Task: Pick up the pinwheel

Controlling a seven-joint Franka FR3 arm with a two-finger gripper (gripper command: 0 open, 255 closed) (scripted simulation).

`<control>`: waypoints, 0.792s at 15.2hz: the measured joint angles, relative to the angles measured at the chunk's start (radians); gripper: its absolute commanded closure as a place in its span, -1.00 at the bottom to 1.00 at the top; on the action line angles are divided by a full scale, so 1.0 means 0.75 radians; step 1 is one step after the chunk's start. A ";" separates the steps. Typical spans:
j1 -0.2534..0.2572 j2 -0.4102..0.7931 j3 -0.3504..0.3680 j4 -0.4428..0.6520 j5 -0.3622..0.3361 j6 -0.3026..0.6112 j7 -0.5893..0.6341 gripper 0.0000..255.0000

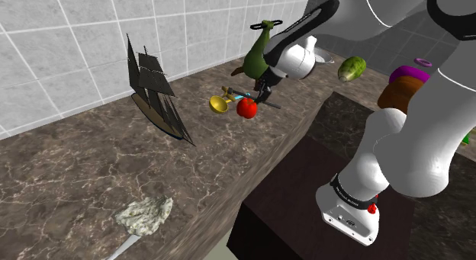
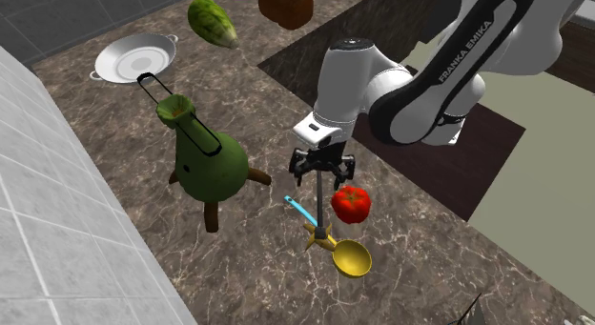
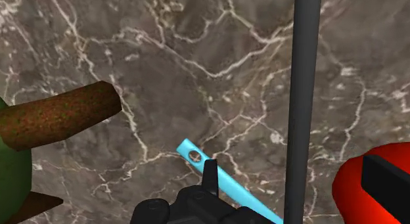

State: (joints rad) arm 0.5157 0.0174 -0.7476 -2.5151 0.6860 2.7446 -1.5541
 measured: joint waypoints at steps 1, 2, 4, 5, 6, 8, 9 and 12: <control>0.001 0.032 0.006 0.008 0.063 -0.003 -0.053 -1.00; 0.000 0.056 0.014 0.013 0.113 -0.003 -0.091 -1.00; -0.010 0.113 0.038 0.029 0.227 -0.002 -0.181 -1.00; -0.013 0.122 0.043 0.030 0.247 -0.001 -0.197 1.00; -0.014 0.126 0.046 0.030 0.257 0.000 -0.205 1.00; -0.015 0.129 0.048 0.030 0.266 0.001 -0.212 1.00; -0.016 0.130 0.048 0.031 0.268 0.001 -0.214 1.00; -0.016 0.130 0.049 0.031 0.270 0.001 -0.215 1.00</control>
State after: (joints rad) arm 0.5037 0.1149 -0.7110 -2.4918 0.8885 2.7452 -1.7154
